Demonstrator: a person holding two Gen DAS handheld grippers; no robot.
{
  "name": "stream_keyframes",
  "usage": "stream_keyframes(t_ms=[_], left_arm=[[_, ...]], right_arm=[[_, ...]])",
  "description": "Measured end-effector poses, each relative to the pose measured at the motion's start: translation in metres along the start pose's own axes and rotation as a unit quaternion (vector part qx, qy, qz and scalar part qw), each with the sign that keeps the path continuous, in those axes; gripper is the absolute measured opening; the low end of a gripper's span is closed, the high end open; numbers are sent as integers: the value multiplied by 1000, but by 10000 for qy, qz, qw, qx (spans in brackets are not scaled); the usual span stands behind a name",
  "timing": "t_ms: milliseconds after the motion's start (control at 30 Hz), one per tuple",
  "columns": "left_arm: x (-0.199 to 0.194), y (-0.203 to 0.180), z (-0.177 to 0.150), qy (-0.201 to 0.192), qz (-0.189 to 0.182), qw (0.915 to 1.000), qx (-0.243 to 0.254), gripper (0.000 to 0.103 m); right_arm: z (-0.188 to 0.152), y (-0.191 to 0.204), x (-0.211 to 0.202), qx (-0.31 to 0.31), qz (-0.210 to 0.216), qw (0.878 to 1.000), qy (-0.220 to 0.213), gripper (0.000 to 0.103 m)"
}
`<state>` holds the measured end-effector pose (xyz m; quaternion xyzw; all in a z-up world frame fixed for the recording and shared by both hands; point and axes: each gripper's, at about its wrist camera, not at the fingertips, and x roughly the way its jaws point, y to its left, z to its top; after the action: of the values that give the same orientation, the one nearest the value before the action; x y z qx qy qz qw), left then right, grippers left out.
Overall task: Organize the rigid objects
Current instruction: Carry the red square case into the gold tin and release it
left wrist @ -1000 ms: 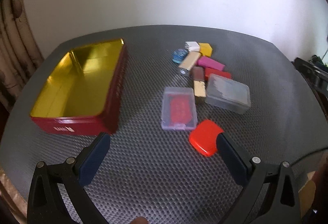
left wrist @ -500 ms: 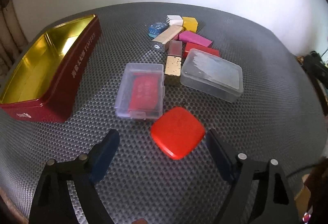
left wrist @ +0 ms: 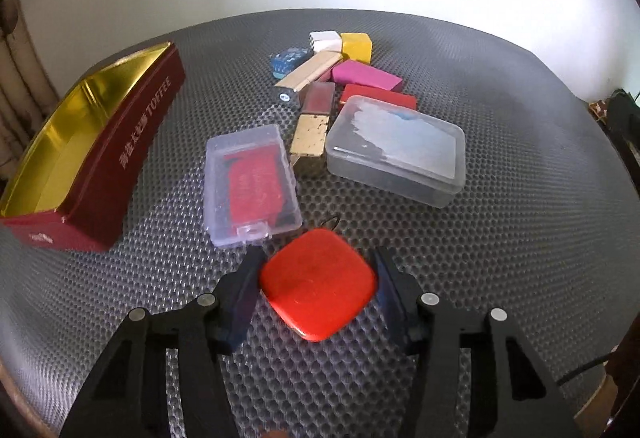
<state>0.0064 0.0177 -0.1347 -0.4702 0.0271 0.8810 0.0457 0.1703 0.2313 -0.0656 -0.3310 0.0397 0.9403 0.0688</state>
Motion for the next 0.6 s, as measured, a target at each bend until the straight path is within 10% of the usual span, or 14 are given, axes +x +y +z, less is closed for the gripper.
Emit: stream_keyframes(t_ms=[600], left_arm=[[-59, 31, 64, -619, 610, 9952, -460, 50]], right_arm=[[6, -5, -7, 62, 20, 10000, -74, 86]])
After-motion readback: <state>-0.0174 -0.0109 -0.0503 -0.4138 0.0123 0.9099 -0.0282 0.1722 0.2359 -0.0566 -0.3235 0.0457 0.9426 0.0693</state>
